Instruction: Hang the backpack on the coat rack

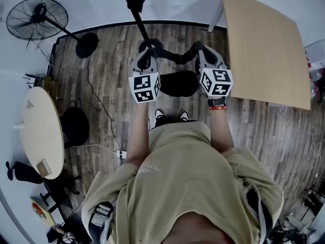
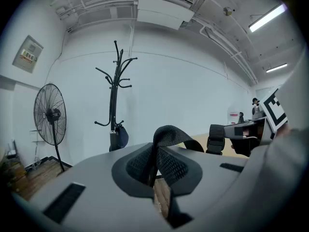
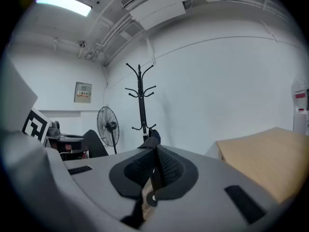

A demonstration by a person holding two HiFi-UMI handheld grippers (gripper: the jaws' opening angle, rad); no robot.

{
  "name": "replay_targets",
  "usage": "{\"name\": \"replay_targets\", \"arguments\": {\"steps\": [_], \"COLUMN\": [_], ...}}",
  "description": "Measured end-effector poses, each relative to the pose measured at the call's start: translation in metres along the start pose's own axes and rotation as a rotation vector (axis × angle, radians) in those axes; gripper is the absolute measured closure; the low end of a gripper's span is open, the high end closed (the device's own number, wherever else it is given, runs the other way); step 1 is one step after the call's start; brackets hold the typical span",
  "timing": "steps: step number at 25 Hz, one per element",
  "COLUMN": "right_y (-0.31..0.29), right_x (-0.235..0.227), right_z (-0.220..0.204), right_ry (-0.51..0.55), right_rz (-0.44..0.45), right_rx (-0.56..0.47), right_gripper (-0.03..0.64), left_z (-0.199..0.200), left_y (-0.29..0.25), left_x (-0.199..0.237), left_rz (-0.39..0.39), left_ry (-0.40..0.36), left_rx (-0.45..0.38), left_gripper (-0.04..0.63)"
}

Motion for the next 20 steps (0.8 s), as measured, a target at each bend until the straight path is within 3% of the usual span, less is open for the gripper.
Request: {"name": "replay_targets", "arguments": {"steps": [20], "right_y": [-0.006], "right_x": [-0.062], "right_z": [0.009], "right_ry": [-0.034], "right_rz": [0.051], "right_rx": [-0.011], "right_gripper": [0.599], "left_z": [0.013], "left_y": [-0.039], "left_x": [-0.035], "left_rz": [0.059], "left_ry": [0.021], "left_rx": [-0.006], "left_gripper": [0.565]}}
Point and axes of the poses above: the fingertips, and each gripper's own axes: y backward along the fingers, x to its left, z out of its top, the point moved 2 cm from there along y, backward along the fingers, and after that the axes turned 2 degrees about x, right-handed, at the moved point
